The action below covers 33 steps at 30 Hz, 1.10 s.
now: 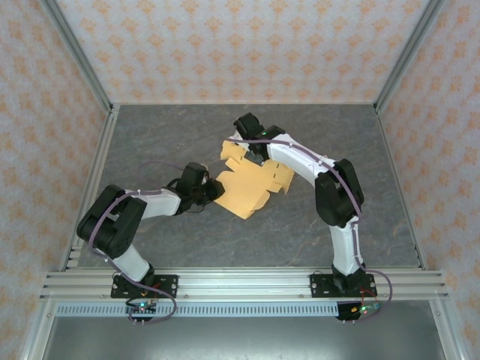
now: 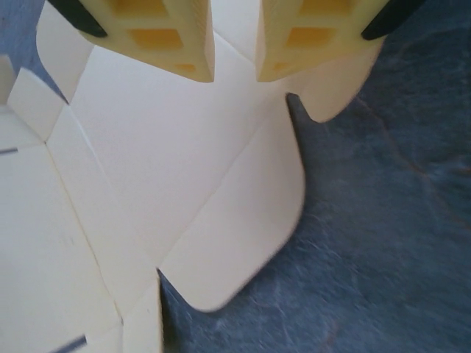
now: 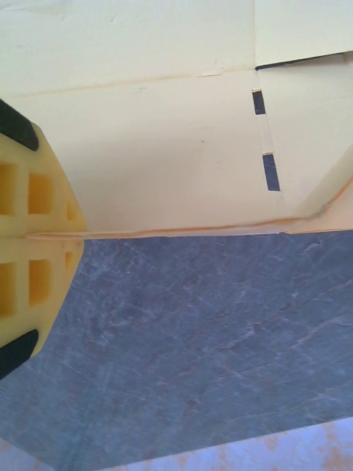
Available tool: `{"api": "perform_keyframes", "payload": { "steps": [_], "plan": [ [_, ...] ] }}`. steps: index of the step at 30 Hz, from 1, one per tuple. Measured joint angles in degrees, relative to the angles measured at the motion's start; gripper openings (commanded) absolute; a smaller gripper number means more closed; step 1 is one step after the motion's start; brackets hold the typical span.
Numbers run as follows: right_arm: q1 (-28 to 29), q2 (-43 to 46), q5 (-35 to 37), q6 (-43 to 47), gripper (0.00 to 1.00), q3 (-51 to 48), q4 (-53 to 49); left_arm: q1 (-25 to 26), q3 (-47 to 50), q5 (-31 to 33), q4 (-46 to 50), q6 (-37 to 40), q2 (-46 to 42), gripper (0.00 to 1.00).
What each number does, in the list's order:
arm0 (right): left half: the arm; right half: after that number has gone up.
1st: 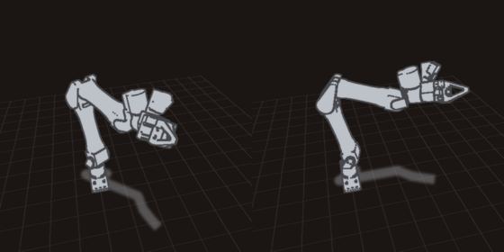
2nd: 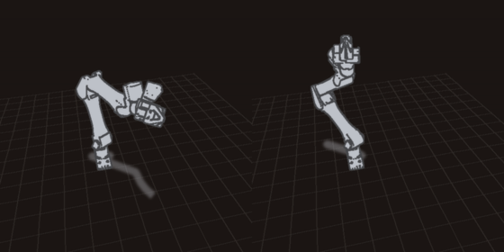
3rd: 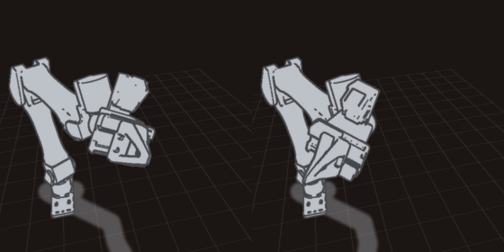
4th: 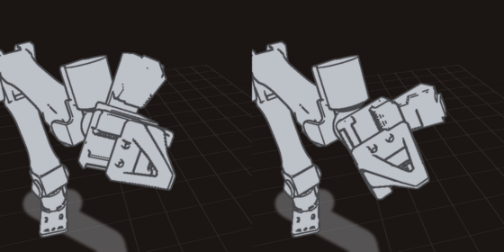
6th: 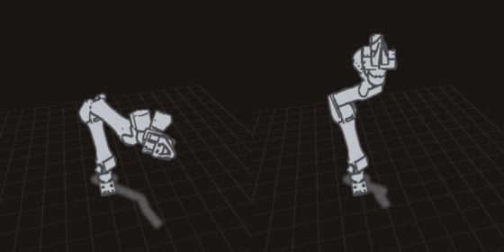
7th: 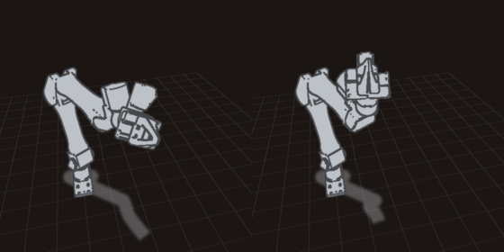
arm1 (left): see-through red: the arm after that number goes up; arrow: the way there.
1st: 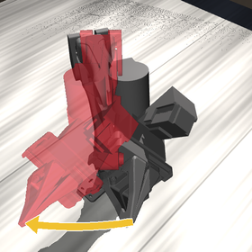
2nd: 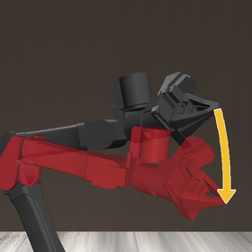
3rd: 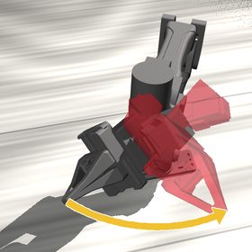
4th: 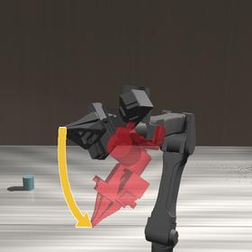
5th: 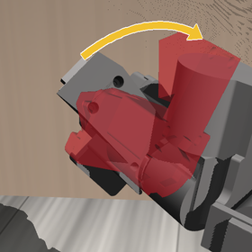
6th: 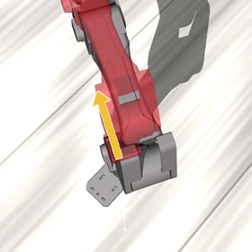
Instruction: Fold the paper box
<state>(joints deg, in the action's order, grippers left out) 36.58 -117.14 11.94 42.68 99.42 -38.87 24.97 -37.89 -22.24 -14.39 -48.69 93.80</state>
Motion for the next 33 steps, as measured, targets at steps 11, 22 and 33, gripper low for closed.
{"api": "perform_keyframes", "payload": {
  "steps": [11, 22, 33],
  "plan": [
    [0.3, 4.3, -1.0, 10.8, 0.00, -12.6, 17.4, 4.6, -0.1, 0.7, -3.5, 0.1, 3.2, 0.18],
    [5.4, 8.8, 4.2, 17.0, 0.00, -23.0, 32.3, 7.3, -0.2, 2.4, -14.7, -3.3, 8.1, 0.15],
    [5.9, 10.3, 6.1, 19.5, 0.00, -28.6, 41.0, 7.3, 0.6, 3.0, -20.4, -5.3, 9.8, 0.15]
  ]
}}
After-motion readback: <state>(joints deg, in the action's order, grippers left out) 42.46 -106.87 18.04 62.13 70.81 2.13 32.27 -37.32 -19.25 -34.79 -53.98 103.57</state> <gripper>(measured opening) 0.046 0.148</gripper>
